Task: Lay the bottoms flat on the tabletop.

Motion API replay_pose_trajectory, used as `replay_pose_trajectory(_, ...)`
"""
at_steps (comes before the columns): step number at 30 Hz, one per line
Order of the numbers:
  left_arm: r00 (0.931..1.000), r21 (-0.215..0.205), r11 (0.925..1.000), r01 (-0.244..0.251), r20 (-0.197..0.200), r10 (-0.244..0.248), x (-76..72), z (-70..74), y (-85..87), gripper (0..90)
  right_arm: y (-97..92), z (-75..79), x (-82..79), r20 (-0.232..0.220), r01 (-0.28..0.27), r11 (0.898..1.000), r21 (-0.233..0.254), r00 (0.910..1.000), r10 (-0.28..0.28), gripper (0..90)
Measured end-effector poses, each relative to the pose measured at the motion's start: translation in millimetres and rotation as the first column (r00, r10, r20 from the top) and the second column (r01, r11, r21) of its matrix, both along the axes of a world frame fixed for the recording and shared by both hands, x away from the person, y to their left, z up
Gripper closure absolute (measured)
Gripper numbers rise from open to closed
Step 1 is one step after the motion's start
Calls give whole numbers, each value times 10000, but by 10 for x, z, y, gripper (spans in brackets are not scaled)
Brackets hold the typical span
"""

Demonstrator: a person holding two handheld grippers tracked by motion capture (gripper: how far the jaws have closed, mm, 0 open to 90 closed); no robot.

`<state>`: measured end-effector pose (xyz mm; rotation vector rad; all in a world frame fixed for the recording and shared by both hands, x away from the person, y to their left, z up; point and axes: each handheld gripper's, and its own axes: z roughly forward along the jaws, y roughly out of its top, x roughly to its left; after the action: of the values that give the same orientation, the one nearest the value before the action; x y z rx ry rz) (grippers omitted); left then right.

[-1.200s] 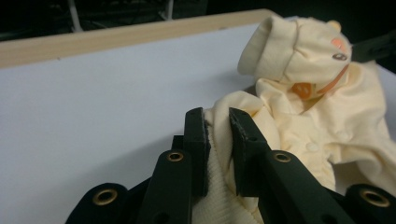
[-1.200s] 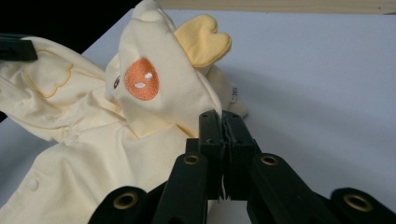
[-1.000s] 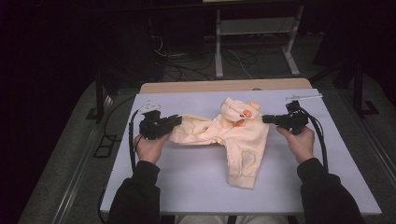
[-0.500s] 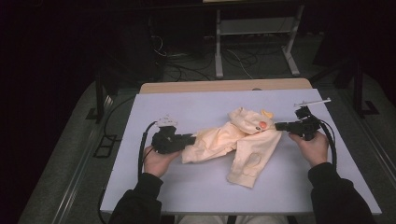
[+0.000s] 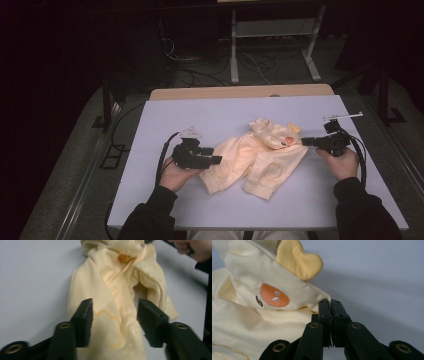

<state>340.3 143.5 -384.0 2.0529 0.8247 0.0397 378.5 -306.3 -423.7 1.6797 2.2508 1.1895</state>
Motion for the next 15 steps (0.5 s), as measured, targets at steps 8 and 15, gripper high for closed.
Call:
replay_pose_trajectory(8, 9999, -116, 9999, 125, 30, -124, 338, 32, -145, 163, -9, -7, -17, -8, 49, 9999, 99, 10000, -49, 861)
replay_pose_trajectory(15, 9988, -483, 9987, -150, -476, 127, 715, -113, -279, 150, -17, -4, -18, 76, 13, 9998, 191, 10000, -14, 860)
